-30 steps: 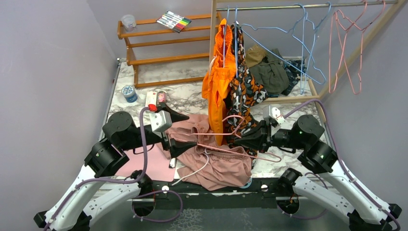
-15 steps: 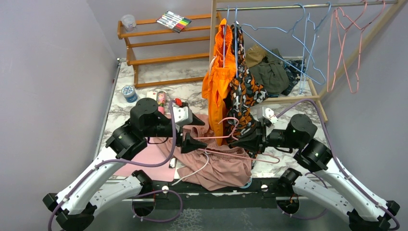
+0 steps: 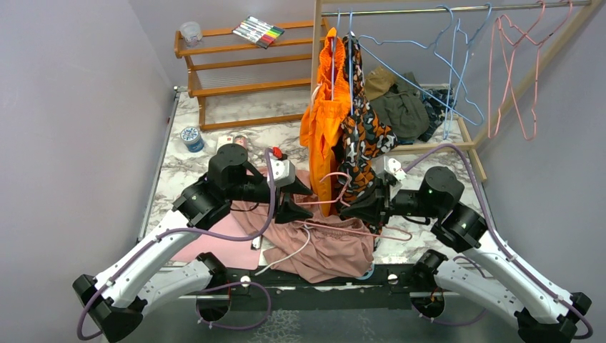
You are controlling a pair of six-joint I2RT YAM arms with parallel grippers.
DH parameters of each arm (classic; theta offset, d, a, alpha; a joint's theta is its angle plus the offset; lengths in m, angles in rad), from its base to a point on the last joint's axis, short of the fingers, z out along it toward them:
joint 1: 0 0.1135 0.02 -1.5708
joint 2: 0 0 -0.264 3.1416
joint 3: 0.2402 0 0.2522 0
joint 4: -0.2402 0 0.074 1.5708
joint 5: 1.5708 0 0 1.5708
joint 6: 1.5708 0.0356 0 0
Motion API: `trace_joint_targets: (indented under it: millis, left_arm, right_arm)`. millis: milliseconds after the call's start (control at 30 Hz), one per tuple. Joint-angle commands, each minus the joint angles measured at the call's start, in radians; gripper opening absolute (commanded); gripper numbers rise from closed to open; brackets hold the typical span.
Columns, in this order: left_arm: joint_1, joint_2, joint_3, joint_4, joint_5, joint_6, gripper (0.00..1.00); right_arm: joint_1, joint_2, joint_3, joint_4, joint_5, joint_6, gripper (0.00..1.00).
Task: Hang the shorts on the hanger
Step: Hang the shorts on the hanger.
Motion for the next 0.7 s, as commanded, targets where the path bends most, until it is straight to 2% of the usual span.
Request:
trace_joint_targets:
  millis: [0, 667]
  left_arm:
    - [-0.004, 0.008, -0.013, 0.054, 0.057, -0.006, 0.56]
    - [-0.011, 0.019, -0.038, 0.096, 0.066, -0.016, 0.12]
  right_arm:
    - [0.007, -0.005, -0.011, 0.060, -0.027, -0.003, 0.01]
    - [0.007, -0.005, -0.001, 0.015, -0.074, 0.003, 0.01]
